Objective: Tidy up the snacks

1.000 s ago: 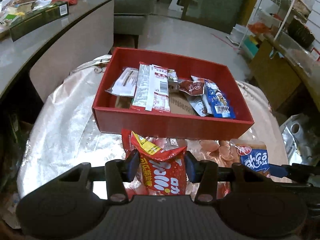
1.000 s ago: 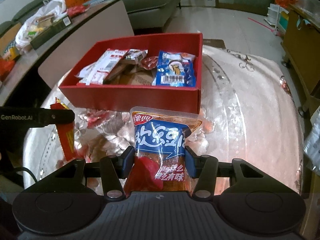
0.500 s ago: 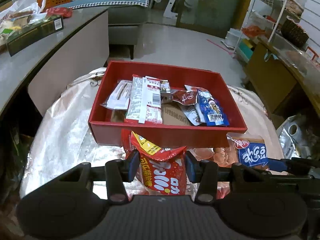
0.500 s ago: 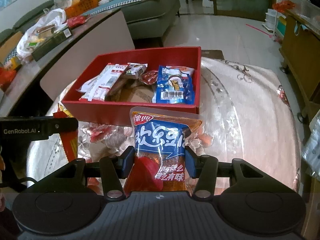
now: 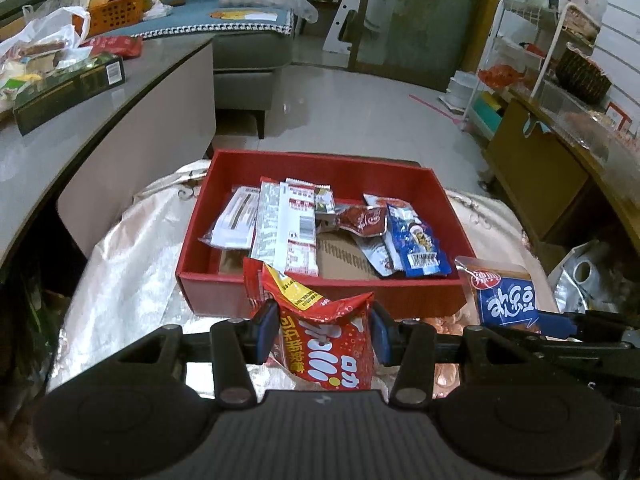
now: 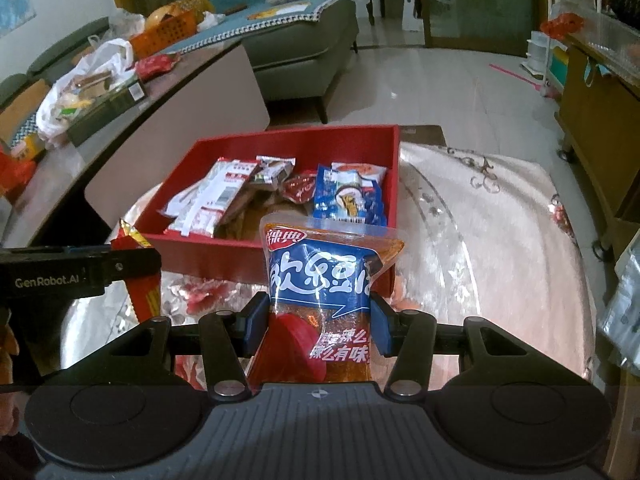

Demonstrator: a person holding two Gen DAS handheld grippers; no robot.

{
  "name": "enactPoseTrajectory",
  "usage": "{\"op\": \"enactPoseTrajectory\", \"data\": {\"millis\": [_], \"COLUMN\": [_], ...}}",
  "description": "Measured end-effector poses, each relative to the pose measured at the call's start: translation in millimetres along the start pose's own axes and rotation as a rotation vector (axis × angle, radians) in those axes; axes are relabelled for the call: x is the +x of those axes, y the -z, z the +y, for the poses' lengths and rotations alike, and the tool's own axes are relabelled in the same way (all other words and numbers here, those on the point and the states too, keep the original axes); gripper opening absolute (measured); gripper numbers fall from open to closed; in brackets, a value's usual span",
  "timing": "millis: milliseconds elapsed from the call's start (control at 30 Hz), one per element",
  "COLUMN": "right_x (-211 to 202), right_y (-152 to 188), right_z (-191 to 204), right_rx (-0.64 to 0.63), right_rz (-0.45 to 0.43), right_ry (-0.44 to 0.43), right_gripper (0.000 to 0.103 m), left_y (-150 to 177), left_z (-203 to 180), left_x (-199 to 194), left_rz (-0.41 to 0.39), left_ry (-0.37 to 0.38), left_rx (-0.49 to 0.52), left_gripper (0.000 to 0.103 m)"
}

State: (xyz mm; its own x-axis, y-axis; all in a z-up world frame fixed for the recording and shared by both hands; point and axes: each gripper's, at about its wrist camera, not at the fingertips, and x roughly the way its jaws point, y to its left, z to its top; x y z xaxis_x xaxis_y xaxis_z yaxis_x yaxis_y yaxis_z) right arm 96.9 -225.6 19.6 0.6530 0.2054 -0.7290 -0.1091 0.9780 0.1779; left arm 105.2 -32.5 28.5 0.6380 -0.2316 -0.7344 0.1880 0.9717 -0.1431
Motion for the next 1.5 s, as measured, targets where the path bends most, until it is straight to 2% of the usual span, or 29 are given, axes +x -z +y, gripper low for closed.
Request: {"op": "enactPoseTrajectory", "data": {"millis": [633,967,1500], "right_x": [-5,-3,17], "right_y": [-27,-51,-76], "right_z": [0,-3,-9], "right_rx": [0.01,0.021,0.033], "right_rz": [-0.064,-0.105,-0.111], "right_ry": [-0.01,-0.014,-0.008], "right_gripper": [0.06,0.06,0.06], "left_y": [-29,-47,-74], "left_z": [-5,-8,-6], "left_x": [-4,6,33], "left_rz": [-0.094,-0.113,-0.123], "left_ry": [-0.008,-0.015,-0.054], "left_rx": [0.013,0.013,0.011], "left_gripper": [0.041,0.041,0.041]}}
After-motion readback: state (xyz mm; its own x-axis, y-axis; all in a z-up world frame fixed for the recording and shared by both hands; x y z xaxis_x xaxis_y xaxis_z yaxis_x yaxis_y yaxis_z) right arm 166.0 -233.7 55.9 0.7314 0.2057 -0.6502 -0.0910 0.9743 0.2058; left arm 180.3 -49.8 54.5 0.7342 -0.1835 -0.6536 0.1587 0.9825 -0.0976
